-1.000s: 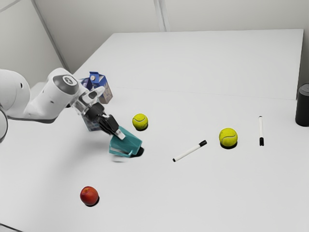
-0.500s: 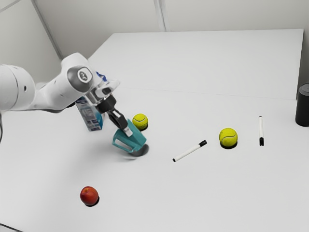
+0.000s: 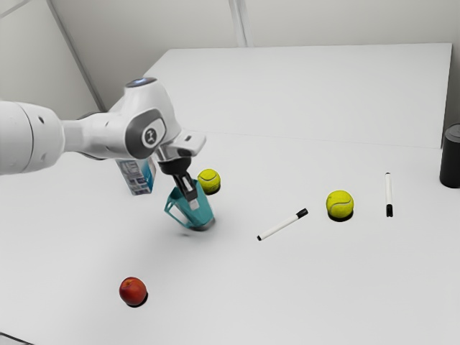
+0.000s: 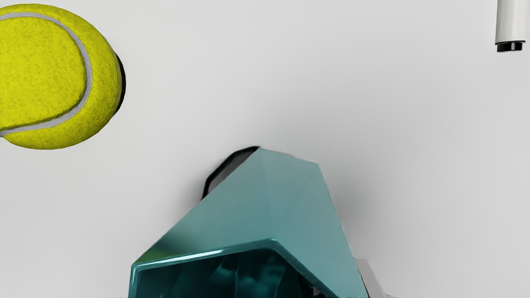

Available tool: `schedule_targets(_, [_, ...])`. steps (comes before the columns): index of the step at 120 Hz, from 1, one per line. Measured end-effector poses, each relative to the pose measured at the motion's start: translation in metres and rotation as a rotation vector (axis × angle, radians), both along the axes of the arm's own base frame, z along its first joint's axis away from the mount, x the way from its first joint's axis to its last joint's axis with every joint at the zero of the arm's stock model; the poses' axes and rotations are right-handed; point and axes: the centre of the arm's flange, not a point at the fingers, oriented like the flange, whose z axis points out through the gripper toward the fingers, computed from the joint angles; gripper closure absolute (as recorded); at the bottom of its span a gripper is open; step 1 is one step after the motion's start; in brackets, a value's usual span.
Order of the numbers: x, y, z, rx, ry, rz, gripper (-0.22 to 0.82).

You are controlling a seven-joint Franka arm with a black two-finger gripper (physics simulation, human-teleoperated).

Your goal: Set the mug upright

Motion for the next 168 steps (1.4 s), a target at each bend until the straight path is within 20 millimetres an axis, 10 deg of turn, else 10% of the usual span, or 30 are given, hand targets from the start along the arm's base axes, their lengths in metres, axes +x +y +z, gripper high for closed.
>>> schedule_targets(47, [-0.010,-0.010,-0.013,0.046,0.009,0.065,0.77])
schedule_targets(84, [-0.011,-0.020,-0.002,0.052,-0.012,0.086,0.29])
schedule_targets(131, [-0.013,-0.045,0.078,0.060,-0.092,0.127,0.06])
schedule_targets(168, [0.003,-0.055,0.207,0.047,-0.123,0.292,0.01])
